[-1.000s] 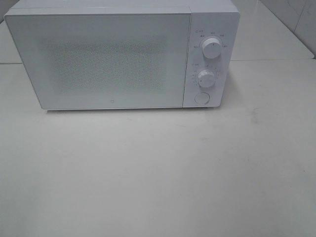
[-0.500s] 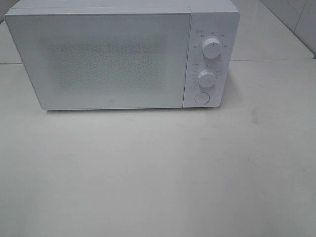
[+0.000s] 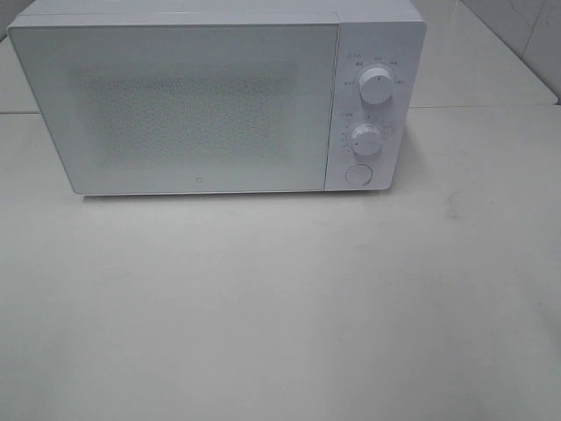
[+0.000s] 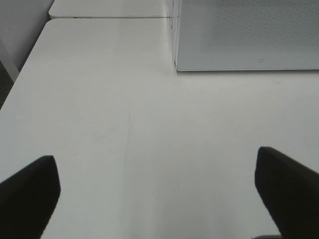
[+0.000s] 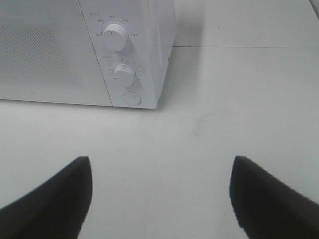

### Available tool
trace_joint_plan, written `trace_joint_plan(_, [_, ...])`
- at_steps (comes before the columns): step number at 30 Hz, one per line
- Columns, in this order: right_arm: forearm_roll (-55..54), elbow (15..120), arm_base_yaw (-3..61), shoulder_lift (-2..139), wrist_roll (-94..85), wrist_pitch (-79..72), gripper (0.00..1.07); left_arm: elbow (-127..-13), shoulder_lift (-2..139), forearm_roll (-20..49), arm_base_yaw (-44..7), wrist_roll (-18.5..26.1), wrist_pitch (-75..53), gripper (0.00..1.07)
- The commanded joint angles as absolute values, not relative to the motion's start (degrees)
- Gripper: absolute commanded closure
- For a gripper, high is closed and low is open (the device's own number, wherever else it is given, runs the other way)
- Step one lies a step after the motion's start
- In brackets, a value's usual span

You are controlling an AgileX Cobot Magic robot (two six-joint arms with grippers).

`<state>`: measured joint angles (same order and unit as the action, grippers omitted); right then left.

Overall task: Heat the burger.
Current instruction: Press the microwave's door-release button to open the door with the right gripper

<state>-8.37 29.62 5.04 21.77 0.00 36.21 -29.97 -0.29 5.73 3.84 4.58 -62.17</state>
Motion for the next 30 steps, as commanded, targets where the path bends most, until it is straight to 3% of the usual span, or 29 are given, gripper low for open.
trace_joint_plan(1, [-8.5,29.8,4.6,25.2,0.0,31.7,0.32,-29.7,-0.6,5.9,3.8,4.4,-61.5,0.07])
trace_joint_plan(23, [-8.1,29.8,4.6,50.2,0.0,8.0,0.32,-29.7,-0.6,5.9,3.8,4.4,-61.5,0.07])
trace_joint_plan(30, [-8.1,26.0,4.9,58.8,0.0,-8.2,0.32,-29.7,-0.6,5.9,3.8,4.4,-61.5,0.07])
